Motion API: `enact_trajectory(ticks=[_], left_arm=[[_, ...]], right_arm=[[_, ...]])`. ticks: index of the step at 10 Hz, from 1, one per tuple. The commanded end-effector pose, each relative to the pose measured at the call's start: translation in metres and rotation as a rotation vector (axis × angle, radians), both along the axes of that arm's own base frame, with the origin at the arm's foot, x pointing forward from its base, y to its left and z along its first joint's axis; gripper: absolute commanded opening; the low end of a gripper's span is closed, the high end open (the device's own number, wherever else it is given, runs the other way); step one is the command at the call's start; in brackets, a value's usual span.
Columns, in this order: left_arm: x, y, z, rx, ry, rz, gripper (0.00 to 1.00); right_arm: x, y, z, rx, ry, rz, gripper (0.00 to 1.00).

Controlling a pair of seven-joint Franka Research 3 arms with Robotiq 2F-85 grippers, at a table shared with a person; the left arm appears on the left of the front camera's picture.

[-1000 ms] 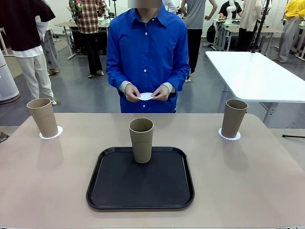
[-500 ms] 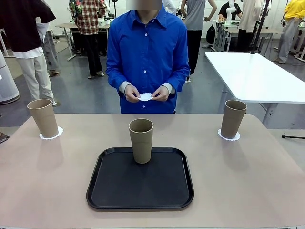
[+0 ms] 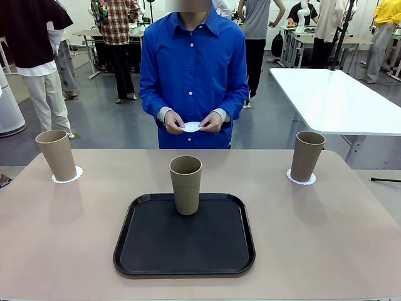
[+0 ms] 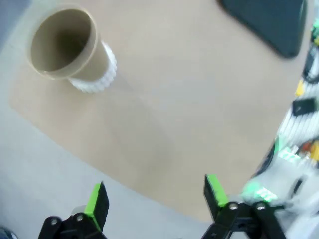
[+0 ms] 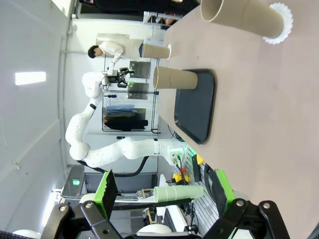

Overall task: Place coasters on the table and set cups on them.
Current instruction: Take one Reusable plastic cup from the Flat Tray and place it on a coaster set by the human.

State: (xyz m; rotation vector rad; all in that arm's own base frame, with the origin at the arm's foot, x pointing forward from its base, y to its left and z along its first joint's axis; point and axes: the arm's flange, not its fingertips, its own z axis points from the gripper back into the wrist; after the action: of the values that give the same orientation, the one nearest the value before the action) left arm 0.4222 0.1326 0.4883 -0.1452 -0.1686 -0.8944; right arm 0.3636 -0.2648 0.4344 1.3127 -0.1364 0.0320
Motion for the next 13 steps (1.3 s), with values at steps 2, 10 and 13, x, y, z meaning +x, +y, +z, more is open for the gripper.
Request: enact_trajectory(ticks=[2, 10, 13], left_arm=[[-0.020, -0.049, 0.038, -0.061, 0.297, 0.289, 1.00], [-0.033, -0.041, 0.023, -0.349, 0.462, 0.214, 1.00], [-0.024, 0.011, 0.029, -0.750, 0.539, 0.120, 1.00]], right_arm=[[0.000, 0.000, 0.001, -0.003, 0.010, -0.006, 1.00], [0.000, 0.000, 0.001, -0.003, 0.010, -0.006, 1.00], [0.000, 0.000, 0.001, -0.003, 0.010, -0.006, 1.00]])
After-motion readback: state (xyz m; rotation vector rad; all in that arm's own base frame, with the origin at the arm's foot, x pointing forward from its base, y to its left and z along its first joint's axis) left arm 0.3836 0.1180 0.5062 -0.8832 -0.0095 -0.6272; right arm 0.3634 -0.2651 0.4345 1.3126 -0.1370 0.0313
